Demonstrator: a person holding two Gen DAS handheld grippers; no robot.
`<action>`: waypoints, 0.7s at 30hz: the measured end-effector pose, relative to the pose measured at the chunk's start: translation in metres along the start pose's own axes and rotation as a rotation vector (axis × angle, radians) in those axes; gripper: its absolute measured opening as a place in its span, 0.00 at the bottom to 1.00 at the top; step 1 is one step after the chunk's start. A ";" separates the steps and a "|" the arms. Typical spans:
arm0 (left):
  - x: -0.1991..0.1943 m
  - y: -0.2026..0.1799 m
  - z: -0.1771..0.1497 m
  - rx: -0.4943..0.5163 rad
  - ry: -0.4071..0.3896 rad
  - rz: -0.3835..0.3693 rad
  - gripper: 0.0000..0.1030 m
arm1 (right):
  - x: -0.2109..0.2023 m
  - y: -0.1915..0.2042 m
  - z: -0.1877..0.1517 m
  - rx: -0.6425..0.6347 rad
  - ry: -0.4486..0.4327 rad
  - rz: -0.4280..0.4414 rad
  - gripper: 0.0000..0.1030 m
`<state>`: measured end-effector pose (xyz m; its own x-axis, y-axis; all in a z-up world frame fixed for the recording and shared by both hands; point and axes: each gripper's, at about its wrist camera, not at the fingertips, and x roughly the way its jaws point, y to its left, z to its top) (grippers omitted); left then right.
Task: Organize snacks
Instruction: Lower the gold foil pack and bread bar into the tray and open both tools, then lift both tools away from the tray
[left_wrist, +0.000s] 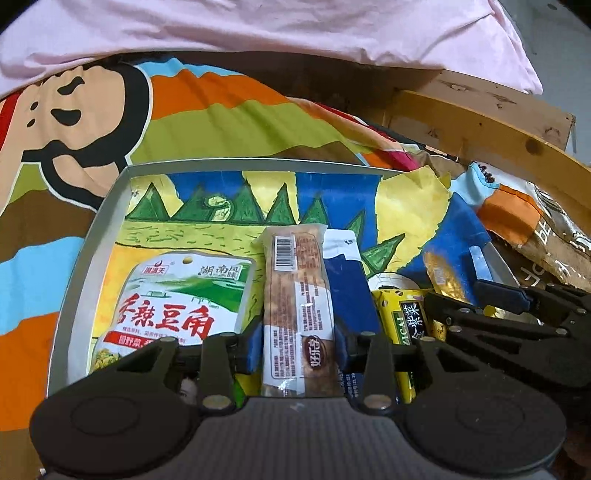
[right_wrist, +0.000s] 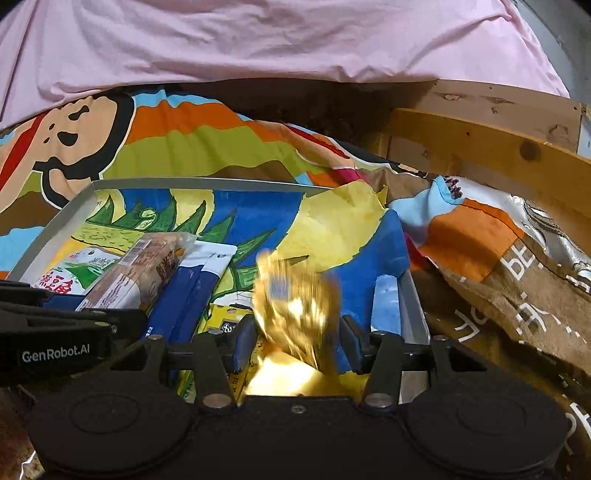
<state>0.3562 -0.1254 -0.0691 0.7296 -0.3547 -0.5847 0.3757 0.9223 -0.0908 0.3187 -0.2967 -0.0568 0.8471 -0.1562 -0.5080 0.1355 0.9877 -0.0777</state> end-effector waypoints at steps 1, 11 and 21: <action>-0.001 0.000 0.000 -0.007 0.003 0.004 0.42 | -0.001 0.000 0.000 0.002 0.002 0.002 0.52; -0.034 -0.007 0.014 0.001 -0.060 0.033 0.63 | -0.032 -0.019 0.011 0.071 -0.051 -0.006 0.71; -0.116 -0.012 0.040 -0.021 -0.212 0.091 0.83 | -0.103 -0.039 0.031 0.114 -0.175 -0.011 0.88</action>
<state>0.2899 -0.1015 0.0319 0.8644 -0.2921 -0.4092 0.2923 0.9542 -0.0638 0.2418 -0.3191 0.0254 0.9203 -0.1749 -0.3500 0.1941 0.9808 0.0204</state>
